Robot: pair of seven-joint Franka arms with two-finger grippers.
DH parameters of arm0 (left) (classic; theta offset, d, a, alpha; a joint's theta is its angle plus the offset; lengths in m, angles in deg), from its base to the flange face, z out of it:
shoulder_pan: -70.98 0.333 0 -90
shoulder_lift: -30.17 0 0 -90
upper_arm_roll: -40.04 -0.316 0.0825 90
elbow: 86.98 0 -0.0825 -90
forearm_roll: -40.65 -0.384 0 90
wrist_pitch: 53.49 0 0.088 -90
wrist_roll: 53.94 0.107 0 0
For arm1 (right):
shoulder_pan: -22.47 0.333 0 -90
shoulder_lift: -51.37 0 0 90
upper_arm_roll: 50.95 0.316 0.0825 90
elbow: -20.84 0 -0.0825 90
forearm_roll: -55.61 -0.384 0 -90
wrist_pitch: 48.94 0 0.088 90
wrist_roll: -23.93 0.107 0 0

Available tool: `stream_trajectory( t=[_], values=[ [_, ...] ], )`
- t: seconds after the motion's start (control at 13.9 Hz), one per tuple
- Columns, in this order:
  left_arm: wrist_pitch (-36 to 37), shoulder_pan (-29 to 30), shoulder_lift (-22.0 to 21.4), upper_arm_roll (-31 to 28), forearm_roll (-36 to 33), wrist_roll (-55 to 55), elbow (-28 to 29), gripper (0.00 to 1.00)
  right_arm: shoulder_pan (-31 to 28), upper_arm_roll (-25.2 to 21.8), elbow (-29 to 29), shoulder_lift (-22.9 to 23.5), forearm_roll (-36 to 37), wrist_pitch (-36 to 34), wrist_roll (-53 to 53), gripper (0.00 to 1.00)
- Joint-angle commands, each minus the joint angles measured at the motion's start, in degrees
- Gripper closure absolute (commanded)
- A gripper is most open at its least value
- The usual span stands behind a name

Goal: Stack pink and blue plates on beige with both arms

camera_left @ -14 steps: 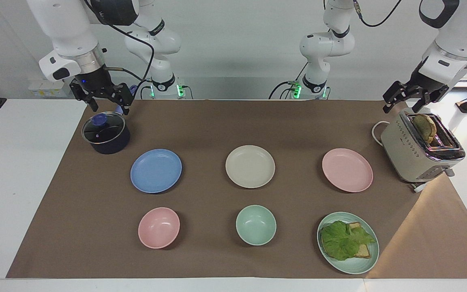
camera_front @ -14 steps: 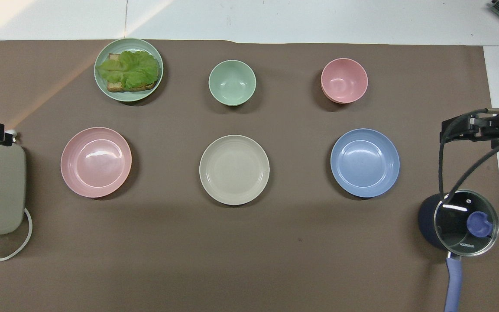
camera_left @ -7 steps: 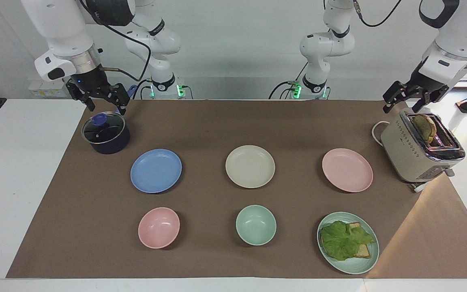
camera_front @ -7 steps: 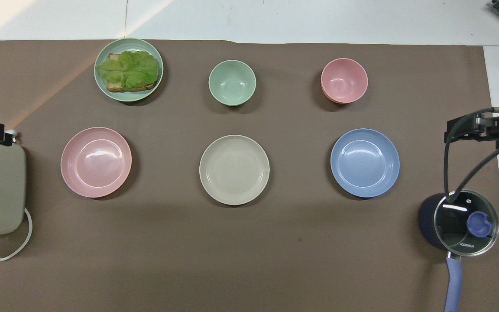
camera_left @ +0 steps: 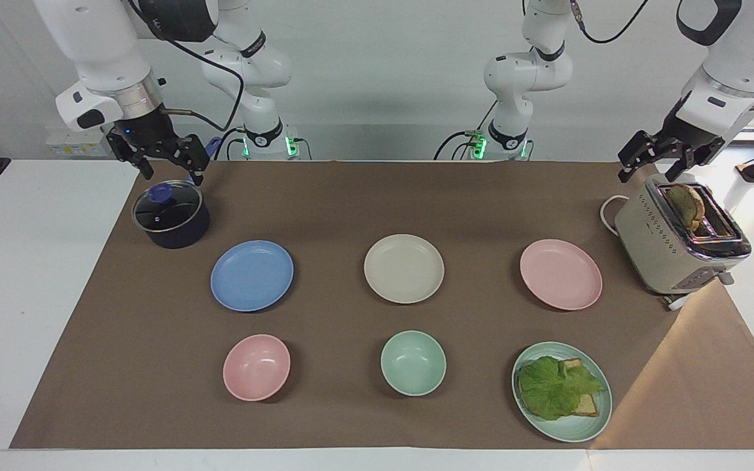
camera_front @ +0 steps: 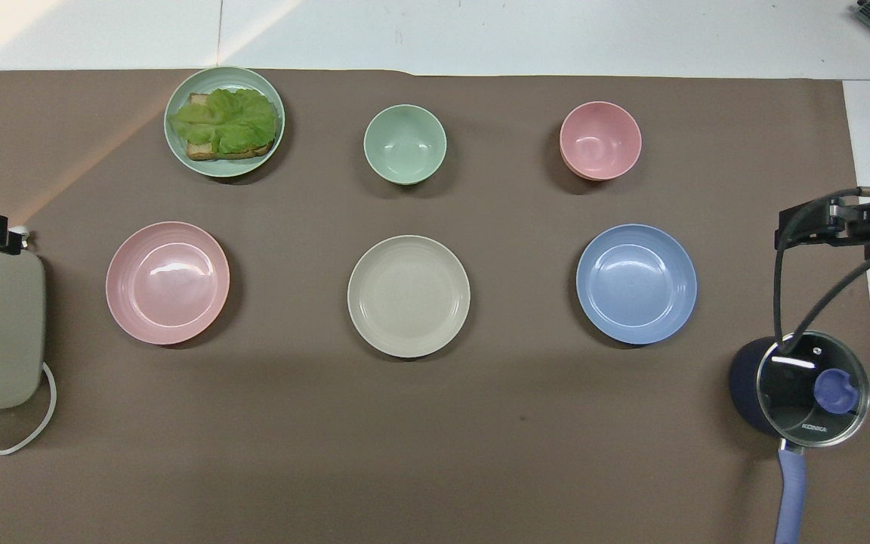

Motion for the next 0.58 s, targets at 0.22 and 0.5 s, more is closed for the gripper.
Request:
stream_trajectory(
  t=[0.22, 0.5],
  values=[
    [1.0, -0.5, -0.8, -0.1, -0.9, -0.3, 0.0, 0.0, -0.4, 0.2, 0.5, 0.2, -0.4, -0.9, 0.2, 0.0],
    [-0.8, 0.5, -1.0, -0.7, -0.7, -0.6, 0.8, 0.0, -0.4, 0.2, 0.5, 0.2, -0.4, -0.9, 0.2, 0.0]
  ],
)
